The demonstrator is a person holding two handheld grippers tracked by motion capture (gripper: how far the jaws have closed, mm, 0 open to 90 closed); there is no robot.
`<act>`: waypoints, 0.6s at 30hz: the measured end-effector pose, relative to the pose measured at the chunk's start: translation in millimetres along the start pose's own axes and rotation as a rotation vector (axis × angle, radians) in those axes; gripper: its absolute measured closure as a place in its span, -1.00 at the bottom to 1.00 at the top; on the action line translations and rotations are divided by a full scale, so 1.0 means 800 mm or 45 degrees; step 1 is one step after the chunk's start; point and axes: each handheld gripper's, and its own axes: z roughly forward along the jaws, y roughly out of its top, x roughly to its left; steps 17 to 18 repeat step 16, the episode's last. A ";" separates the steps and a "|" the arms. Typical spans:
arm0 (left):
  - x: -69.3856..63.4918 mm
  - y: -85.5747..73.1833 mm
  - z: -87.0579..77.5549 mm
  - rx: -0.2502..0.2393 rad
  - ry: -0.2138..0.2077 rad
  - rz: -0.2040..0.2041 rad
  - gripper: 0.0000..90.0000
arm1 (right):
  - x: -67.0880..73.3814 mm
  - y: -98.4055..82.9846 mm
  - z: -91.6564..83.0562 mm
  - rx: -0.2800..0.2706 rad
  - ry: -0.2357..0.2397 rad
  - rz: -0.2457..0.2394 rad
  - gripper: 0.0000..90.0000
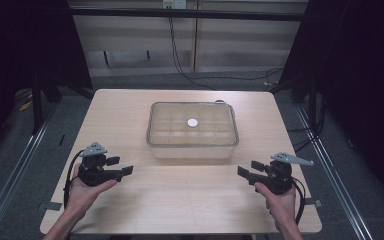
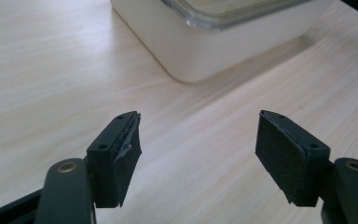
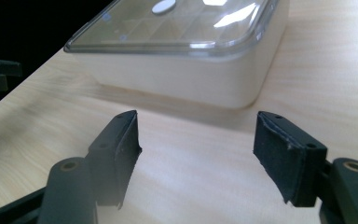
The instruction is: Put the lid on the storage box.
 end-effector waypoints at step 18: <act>-0.034 -0.050 -0.016 -0.006 0.008 0.013 -0.33 | 0.002 -0.056 -0.027 0.060 -0.076 0.010 -0.45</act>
